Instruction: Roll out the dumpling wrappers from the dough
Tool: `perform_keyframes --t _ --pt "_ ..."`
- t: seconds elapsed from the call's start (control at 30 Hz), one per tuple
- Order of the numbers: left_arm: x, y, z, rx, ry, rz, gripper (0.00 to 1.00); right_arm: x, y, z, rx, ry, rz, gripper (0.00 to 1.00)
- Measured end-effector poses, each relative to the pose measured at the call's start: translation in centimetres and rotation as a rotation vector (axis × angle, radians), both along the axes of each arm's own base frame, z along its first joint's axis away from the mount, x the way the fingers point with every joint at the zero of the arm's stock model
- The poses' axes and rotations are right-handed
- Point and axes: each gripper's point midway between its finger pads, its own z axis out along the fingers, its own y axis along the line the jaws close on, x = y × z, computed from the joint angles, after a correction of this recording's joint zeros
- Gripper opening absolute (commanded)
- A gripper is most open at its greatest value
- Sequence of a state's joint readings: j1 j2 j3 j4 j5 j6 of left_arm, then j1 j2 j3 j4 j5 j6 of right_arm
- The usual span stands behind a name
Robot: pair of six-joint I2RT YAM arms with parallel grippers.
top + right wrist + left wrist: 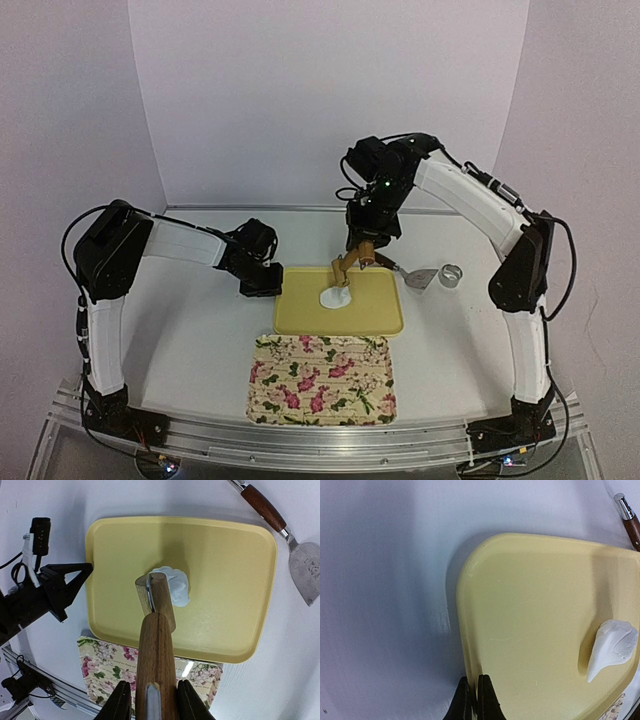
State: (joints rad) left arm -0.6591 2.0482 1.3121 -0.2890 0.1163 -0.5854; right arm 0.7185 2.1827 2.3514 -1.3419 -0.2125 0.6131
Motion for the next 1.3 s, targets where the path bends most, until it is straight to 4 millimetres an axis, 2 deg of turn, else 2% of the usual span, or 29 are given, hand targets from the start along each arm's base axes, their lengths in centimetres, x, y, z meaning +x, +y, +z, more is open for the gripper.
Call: perform_keyframes --t 0.17,0.33,0.9,1.3 --pt "0.0 0.0 0.0 0.004 -0.004 0.002 0.00 0.5 -0.2 -2.4 -0.059 0.018 0.003 0.00" --pt "-0.1 0.0 0.0 0.004 -0.003 0.001 0.00 0.8 -0.4 -3.9 -0.097 0.031 0.012 0.00" --pt "-0.1 0.0 0.0 0.005 -0.003 0.001 0.00 0.9 -0.6 -6.2 -0.144 0.056 0.039 0.00" --pt "-0.1 0.0 0.0 0.005 -0.003 0.001 0.00 1.0 -0.4 -6.8 -0.150 0.054 0.048 0.00"
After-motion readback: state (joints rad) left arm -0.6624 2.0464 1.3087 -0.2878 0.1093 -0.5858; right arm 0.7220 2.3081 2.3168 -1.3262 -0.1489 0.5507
